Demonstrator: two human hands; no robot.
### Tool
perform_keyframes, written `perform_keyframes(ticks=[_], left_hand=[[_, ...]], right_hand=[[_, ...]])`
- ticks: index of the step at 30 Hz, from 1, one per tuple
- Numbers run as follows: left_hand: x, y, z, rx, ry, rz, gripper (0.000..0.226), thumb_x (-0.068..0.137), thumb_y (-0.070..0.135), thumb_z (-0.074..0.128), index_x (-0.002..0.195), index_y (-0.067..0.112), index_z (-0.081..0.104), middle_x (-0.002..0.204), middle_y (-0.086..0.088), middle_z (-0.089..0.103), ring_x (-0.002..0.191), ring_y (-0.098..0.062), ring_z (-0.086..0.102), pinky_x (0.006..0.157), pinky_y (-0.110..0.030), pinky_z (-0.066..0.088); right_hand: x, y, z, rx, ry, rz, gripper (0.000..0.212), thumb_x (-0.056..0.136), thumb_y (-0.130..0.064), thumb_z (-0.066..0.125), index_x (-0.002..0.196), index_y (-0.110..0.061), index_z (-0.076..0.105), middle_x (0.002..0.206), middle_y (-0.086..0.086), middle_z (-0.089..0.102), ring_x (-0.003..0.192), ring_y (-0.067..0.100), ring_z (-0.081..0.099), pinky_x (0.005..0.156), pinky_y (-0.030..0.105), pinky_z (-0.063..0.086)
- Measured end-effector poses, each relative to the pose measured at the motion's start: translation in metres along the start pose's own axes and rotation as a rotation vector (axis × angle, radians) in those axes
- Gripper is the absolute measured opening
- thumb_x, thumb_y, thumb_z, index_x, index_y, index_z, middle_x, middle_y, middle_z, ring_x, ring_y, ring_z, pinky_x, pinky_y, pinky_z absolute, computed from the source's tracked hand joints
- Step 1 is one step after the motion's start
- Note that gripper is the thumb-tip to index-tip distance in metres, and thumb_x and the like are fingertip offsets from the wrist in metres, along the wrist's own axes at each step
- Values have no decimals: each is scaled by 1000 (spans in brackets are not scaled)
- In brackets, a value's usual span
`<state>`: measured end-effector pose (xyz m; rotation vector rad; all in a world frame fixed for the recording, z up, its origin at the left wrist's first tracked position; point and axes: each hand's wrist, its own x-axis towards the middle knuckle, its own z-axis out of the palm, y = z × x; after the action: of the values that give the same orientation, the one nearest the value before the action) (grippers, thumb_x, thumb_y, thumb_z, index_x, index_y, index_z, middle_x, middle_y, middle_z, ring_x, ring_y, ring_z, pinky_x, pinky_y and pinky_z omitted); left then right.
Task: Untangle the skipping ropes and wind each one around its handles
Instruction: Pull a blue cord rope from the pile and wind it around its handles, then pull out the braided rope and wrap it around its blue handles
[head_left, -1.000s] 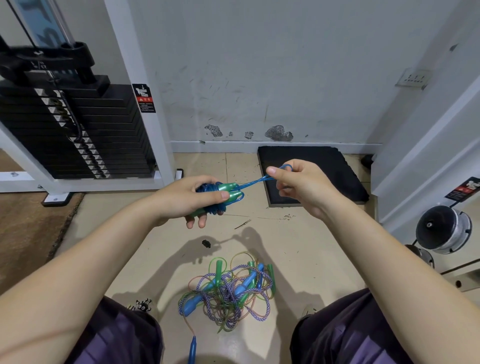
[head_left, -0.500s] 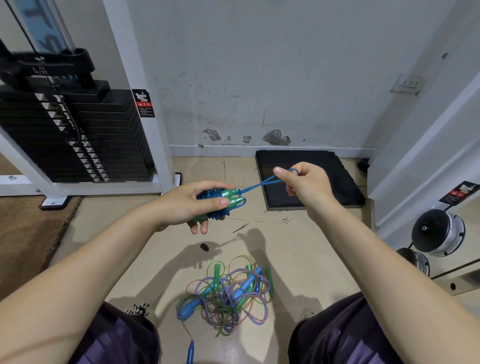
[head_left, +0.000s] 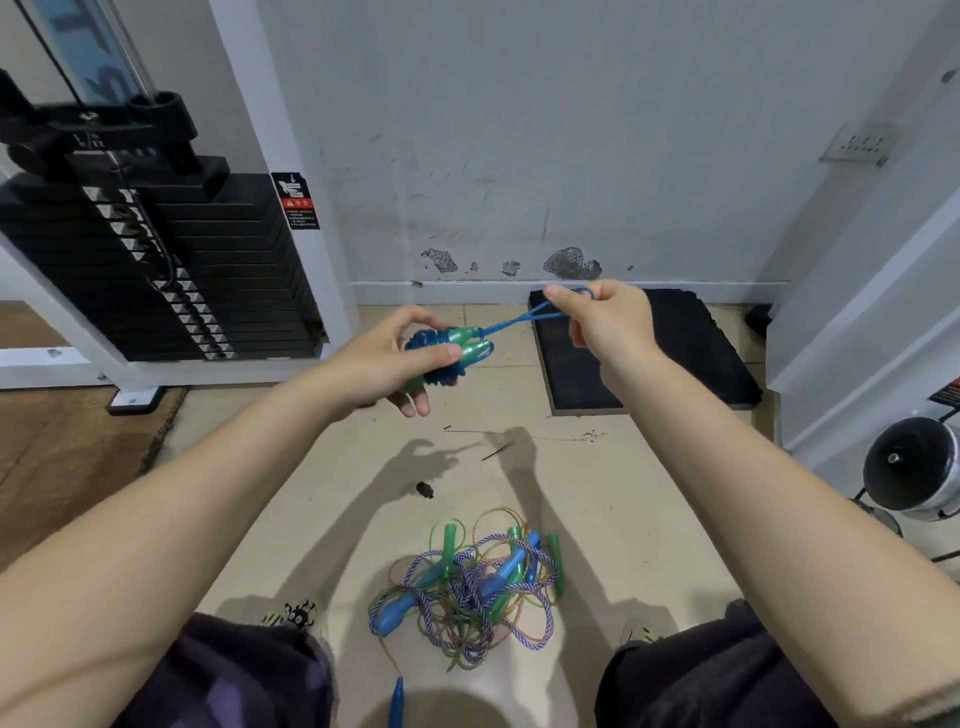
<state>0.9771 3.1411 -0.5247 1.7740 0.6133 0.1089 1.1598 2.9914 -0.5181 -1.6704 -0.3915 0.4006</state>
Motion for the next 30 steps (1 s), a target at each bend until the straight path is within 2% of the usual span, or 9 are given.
perform_keyframes(ticks=[2, 6, 10, 15, 19, 22, 26, 28, 30], left_hand=[[26, -8, 0, -22, 79, -21, 38, 89, 29, 71, 116, 13, 49, 91, -13, 73, 55, -27, 64, 51, -31, 53], [81, -75, 25, -75, 165, -106, 34, 83, 23, 78, 107, 8, 59, 93, -13, 72, 55, -22, 64, 49, -29, 53], [119, -190, 70, -119, 183, -295, 32, 79, 28, 81, 107, 18, 69, 96, -8, 74, 68, -22, 68, 60, -38, 59], [146, -291, 109, -58, 202, -405, 22, 81, 29, 79, 99, 26, 68, 96, -1, 70, 80, -16, 67, 56, -29, 56], [171, -335, 108, 16, 262, -433, 33, 78, 33, 81, 104, 23, 65, 101, 0, 68, 88, -20, 67, 68, -36, 59], [190, -355, 104, 40, 289, -410, 31, 78, 37, 79, 103, 30, 63, 104, 3, 69, 89, -22, 67, 81, -41, 58], [196, -370, 103, 113, 223, -409, 53, 84, 37, 75, 131, 23, 55, 113, 9, 58, 103, -23, 63, 92, -40, 53], [189, -371, 102, 197, 206, -393, 61, 84, 35, 75, 137, 16, 51, 118, 7, 56, 105, -18, 58, 89, -31, 46], [174, -363, 102, 290, 256, -370, 58, 82, 32, 76, 132, 13, 54, 116, 4, 55, 103, -16, 55, 83, -29, 42]], right_hand=[[20, 19, 7, -19, 35, 16, 46, 81, -24, 79, 62, -18, 38, 56, 5, 40, 47, 15, 33, 43, 20, 30], [53, 109, 19, -37, 106, 147, 42, 77, -28, 82, 66, -17, 43, 62, 6, 42, 57, 18, 36, 55, 29, 33], [65, 222, 23, 1, 112, 412, 44, 78, -19, 81, 65, -19, 39, 58, 1, 39, 45, 17, 29, 48, 26, 29], [73, 326, 28, -80, 7, 587, 33, 80, -24, 80, 65, -15, 52, 46, 0, 45, 39, 15, 36, 39, 20, 30], [80, 363, 38, -11, -99, 669, 20, 87, -21, 73, 73, -11, 62, 49, 2, 58, 40, 12, 51, 44, 20, 42], [88, 381, 49, 32, -136, 681, 14, 89, -21, 71, 86, -9, 68, 67, 6, 71, 53, 17, 63, 55, 23, 51], [84, 387, 54, 71, -198, 677, 20, 91, -18, 68, 108, -8, 66, 93, 10, 75, 65, 20, 69, 60, 25, 53], [77, 386, 49, -7, -231, 663, 17, 91, -16, 68, 106, -11, 66, 88, 8, 74, 63, 16, 68, 60, 23, 54], [66, 383, 42, -95, -245, 635, 8, 90, -12, 69, 98, -11, 66, 81, 8, 71, 59, 11, 64, 60, 21, 52]])
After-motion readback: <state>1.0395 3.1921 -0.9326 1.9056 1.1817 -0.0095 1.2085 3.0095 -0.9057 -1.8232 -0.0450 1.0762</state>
